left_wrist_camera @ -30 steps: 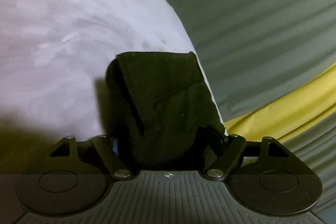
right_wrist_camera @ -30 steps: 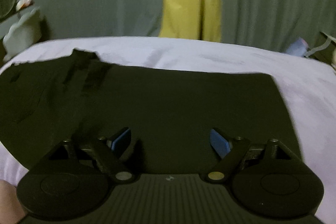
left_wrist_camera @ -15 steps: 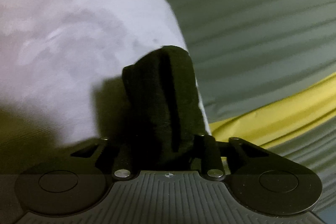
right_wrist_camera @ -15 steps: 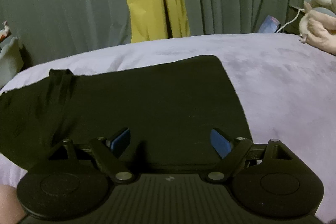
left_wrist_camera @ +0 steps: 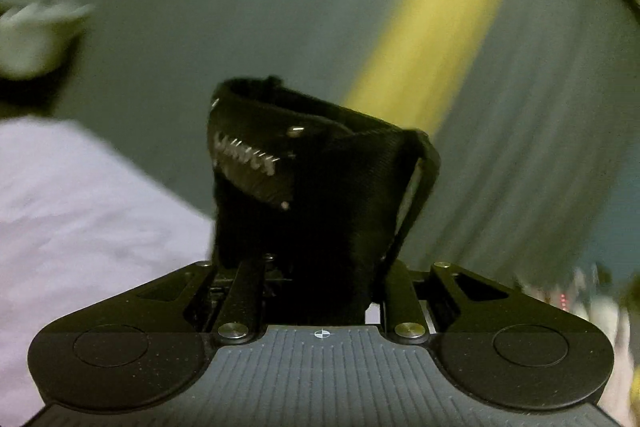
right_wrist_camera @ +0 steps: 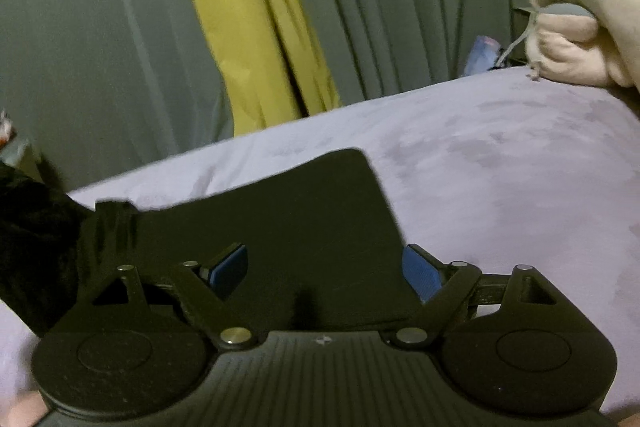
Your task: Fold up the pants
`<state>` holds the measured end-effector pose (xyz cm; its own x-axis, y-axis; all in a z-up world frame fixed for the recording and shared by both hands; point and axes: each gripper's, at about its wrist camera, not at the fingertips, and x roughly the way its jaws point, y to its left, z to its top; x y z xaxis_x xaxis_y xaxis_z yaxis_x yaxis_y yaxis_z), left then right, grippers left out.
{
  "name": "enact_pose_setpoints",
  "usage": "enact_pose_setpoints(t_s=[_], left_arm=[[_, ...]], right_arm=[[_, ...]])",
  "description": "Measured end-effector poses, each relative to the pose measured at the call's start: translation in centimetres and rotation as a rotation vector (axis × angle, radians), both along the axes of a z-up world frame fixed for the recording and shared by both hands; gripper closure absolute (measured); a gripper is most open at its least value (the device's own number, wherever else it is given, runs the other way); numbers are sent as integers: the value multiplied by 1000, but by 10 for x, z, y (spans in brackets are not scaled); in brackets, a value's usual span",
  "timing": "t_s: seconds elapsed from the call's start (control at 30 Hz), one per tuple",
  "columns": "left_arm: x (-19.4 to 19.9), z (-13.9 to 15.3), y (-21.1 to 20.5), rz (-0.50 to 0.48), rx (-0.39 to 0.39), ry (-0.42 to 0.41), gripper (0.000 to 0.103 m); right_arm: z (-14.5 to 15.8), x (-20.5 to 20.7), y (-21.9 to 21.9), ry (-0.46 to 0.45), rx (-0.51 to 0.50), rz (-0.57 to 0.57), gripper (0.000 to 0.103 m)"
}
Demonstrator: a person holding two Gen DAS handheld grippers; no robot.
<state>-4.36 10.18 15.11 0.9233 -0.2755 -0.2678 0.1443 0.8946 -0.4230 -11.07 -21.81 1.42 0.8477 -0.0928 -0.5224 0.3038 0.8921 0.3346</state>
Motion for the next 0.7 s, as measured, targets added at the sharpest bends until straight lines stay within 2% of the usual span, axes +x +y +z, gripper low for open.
enact_pose_setpoints(t_s=[0.1, 0.2, 0.27, 0.3, 0.33, 0.37, 0.4, 0.43, 0.57, 0.63, 0.7], left_arm=[[-7, -4, -73, -96, 111, 8, 76], [-7, -27, -141, -157, 198, 89, 65], [-2, -51, -187, -245, 283, 200, 33], [2, -62, -206, -300, 322, 268, 26], [5, -79, -227, -371, 352, 372, 23], [4, -93, -239, -411, 363, 448, 23], [5, -103, -244, -430, 353, 500, 24], [2, -111, -245, -462, 301, 547, 23], [3, -112, -199, -481, 71, 597, 15], [17, -100, -165, -398, -27, 602, 10], [23, -89, -127, -244, -88, 577, 8]], right_arm=[[3, -10, -18, -18, 60, -44, 17], [8, -20, -32, -30, 93, -66, 17], [11, -26, -37, -38, 87, -68, 17], [13, -29, -40, -40, 84, -70, 17], [14, -32, -43, -41, 85, -70, 16], [14, -35, -45, -39, 88, -68, 16], [15, -37, -47, -37, 91, -65, 16], [15, -39, -49, -36, 96, -62, 16], [17, -40, -54, -41, 125, -16, 15], [15, -34, -52, -42, 149, 21, 14], [10, -21, -46, -29, 184, 51, 14]])
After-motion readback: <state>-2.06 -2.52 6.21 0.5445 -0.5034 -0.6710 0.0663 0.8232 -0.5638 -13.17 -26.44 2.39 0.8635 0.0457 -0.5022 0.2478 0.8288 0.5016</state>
